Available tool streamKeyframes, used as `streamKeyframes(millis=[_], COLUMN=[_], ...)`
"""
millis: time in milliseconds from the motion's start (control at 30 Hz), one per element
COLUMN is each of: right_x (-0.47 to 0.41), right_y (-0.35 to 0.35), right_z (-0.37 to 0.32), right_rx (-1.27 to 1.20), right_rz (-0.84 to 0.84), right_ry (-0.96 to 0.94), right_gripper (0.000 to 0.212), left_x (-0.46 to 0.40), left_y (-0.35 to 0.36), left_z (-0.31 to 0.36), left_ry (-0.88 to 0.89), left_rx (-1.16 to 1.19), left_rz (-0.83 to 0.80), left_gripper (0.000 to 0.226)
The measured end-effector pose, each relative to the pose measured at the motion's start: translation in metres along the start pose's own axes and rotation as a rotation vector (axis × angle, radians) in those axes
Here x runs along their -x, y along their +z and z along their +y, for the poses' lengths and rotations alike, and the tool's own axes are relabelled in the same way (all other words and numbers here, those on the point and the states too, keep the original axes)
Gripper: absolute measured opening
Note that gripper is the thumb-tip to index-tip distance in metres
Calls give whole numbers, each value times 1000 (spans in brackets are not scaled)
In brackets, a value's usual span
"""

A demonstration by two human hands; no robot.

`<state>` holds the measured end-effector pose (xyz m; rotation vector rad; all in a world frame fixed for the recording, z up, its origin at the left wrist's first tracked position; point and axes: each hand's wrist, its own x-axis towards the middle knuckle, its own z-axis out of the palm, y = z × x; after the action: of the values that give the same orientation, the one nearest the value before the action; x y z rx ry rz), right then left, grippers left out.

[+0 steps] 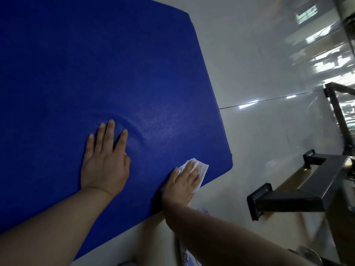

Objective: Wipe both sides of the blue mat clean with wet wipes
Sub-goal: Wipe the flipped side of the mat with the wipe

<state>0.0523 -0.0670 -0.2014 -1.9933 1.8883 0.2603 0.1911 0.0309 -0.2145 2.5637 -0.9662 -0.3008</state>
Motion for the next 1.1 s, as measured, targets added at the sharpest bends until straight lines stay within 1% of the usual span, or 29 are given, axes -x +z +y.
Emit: streamKeyframes(millis=[133,333,433,567,633,700,733,767,833,900,967,1000,1100], right_x=[-15,-49,-67,-100,-115,-125,-130,-133,-135,-138,-143,-147,-161], right_y=[-3,-22,-29,-50,-64,-68,-68,-68,-64,-64,-66,-67,-70], right_z=[-3,-10,-9,5,19,33,39,41,40,39,41,42,43], right_rx=[-58,-214,-247,-347,-330,-221,-165,-132,-73,-84,-105,-90,-53], right_rz=[60,209,241,285,239,176,180,206,252,309,353,361,360], right_ry=[72,299,389,467,443,337,287,265,283,287,243,211,129], right_gripper=[56,55,56,57,55,51,50,50,51,49,49,48,47], left_x=[0,0,0,1,2,2,2,1,1,4,0,-5,-40], left_y=[1,3,4,2,4,5,5,6,4,1,-2,-3,-1], left_z=[-1,-1,0,2,2,2,2,2,2,3,7,10,27], left_ry=[6,6,2,-16,-14,-15,-16,-16,-20,-31,-29,-8,127], left_rx=[-13,-26,-40,-60,-66,-65,-66,-63,-47,-20,33,52,92], left_rz=[21,38,33,6,7,17,13,5,-13,-30,-31,-27,15], left_gripper=[58,51,50,58,58,58,58,58,58,58,58,57,48])
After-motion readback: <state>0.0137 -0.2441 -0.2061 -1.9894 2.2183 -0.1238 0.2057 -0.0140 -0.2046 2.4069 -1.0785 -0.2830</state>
